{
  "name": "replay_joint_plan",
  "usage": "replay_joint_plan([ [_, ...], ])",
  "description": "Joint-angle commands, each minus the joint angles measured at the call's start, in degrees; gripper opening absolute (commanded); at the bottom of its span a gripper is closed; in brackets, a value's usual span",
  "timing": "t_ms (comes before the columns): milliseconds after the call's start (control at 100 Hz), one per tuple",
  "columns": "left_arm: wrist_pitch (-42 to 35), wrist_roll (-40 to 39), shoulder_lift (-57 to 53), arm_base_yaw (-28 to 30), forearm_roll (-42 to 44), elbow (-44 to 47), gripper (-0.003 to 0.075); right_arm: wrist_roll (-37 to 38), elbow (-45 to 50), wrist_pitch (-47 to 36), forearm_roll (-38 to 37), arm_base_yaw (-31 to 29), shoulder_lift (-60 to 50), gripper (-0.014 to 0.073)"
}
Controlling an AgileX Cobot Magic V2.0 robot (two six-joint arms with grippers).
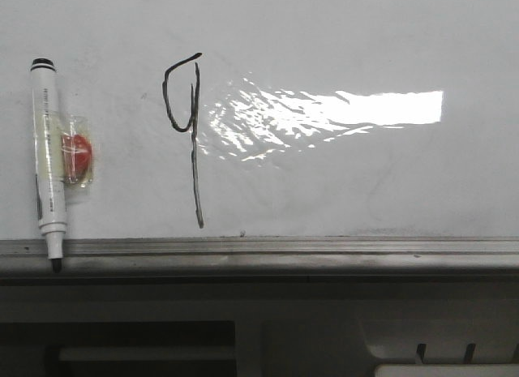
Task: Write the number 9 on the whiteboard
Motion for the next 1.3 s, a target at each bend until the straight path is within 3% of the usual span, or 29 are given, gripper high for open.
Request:
replay_joint_plan([
  [0, -2.53, -0.19, -1.53, 0.12, 0.10, 2.39, -0.0020, -0.66, 1.40, 4.61, -0.97, -2.22, -3.38, -0.0071],
  [240, -2.53, -0.19, -1.53, 0.12, 0.10, 2.39, -0.0020, -0.66, 1.40, 22.10, -0.77, -7.78, -17.87, -0.0071],
  [350, -2.53, -0.19, -1.53, 0.12, 0.10, 2.39, -0.0020, -0.66, 1.40, 27.01, -0.61, -11.00, -17.56, -0.0071],
  [520, -2.53, -0.19, -1.53, 0.12, 0.10, 2.39, -0.0020, -0.66, 1.40, 26.75, -0.73, -14.04, -17.56, -0.0071],
  [1290, -2.53, -0.19, -1.53, 0.12, 0.10, 2.39, -0.0020, -0.66, 1.40, 26.75, -0.73, -14.04, -17.56, -0.0071],
])
